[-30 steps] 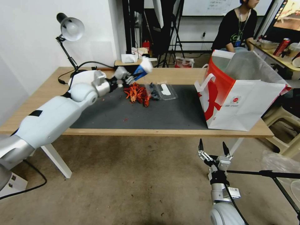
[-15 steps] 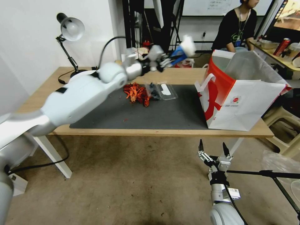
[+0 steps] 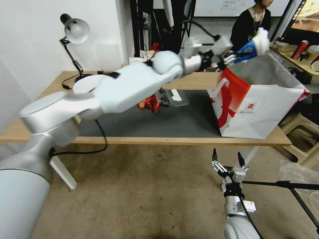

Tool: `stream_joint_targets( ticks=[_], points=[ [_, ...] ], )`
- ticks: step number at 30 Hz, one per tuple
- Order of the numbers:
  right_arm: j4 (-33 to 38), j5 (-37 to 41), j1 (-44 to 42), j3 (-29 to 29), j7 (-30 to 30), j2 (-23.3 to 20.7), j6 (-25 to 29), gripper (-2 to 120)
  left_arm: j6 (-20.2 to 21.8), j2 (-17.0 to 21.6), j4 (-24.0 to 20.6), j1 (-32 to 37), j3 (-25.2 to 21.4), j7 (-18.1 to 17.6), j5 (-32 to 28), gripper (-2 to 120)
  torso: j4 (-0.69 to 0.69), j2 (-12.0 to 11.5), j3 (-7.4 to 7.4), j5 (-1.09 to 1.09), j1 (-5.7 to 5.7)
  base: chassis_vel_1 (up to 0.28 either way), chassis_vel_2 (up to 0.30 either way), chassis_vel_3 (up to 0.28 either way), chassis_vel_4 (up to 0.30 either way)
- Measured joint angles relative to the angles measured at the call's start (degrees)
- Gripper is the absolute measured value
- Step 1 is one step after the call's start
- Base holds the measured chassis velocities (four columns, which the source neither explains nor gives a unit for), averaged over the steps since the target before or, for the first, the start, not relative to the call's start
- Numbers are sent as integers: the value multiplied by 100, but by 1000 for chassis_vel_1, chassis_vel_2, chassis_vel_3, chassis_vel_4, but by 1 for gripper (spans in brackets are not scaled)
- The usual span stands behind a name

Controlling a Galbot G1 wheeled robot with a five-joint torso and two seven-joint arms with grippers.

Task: Pick up the trash from the table and place it into the takeout bag.

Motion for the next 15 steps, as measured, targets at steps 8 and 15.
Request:
stream_joint_targets(
  ticks=[8,15],
  points=[
    [0,31,-52,55,15,-11,58,100,-149,-670,708,114,57,2,194,3,1,1,0,-2,0,0,0,0,0],
    [-12,35,-60,60,21,-5,88,100,-152,-621,712,149,88,-32,214,25,3,1,1,-3,0,0,0,0,0]
  ],
)
